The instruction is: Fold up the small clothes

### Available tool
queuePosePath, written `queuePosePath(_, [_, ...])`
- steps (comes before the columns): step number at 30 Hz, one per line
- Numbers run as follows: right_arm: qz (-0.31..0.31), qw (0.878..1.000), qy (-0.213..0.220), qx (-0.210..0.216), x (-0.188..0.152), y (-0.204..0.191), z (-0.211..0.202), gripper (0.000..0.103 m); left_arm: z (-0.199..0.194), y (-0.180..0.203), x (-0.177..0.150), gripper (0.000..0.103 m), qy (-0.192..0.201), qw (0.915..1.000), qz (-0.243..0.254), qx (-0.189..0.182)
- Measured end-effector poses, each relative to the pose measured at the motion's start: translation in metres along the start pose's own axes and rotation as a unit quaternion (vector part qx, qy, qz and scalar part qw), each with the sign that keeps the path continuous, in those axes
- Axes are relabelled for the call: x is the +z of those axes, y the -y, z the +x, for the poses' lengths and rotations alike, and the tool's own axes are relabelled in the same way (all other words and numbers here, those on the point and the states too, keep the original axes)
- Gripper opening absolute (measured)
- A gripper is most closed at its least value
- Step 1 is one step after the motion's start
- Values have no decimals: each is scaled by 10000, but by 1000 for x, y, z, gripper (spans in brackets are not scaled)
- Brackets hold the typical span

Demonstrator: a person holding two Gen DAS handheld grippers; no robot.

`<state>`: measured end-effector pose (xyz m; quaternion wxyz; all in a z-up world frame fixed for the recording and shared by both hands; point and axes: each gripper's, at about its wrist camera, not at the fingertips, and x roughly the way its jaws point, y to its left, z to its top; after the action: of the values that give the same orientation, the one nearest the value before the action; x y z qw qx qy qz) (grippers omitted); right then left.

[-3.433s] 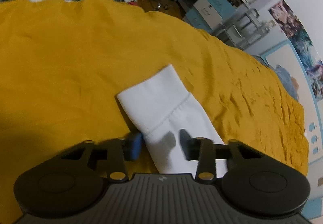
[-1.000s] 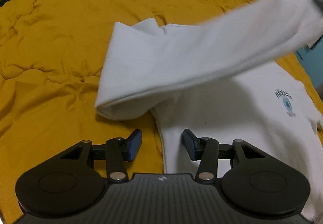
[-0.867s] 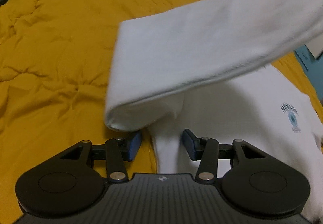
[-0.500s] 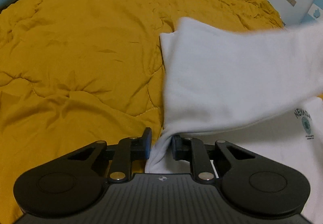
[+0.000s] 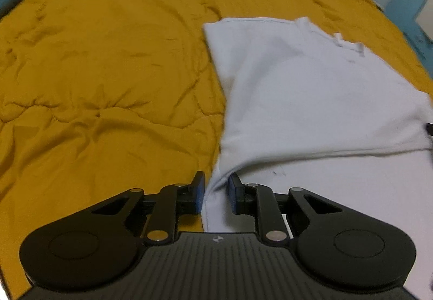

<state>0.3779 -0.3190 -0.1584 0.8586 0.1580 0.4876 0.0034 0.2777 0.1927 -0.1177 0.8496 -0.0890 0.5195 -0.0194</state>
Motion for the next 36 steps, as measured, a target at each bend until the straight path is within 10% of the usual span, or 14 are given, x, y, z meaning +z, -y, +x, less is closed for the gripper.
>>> queuePosePath(4, [-171,9998,21,119,-2,6,-4,0,-31,-14,22,49,548,9954,-120,-775])
queuePosePath(9, [-212,9996,14,167,-6,11,-4,0,-4,-35,70,50,851,9893,-993,-644])
queuePosePath(17, [-231,9990,88,381,-10,18,-5,0,82,-48,100,35,600,9729,-2055,-871])
queuePosePath(20, [-222,9987,127,435,-11,19,-4,0,90,-48,98,5,691,9666,-2204,-1110])
queuePosePath(26, [-425,9912,856,916,-13,14,-34,0,45,-47,101,3,1507,9683,-1528,-1279])
queuePosePath(36, [-642,9968,445,171,-15,8,3,0,70,-23,96,11,1088,9917,-681,11])
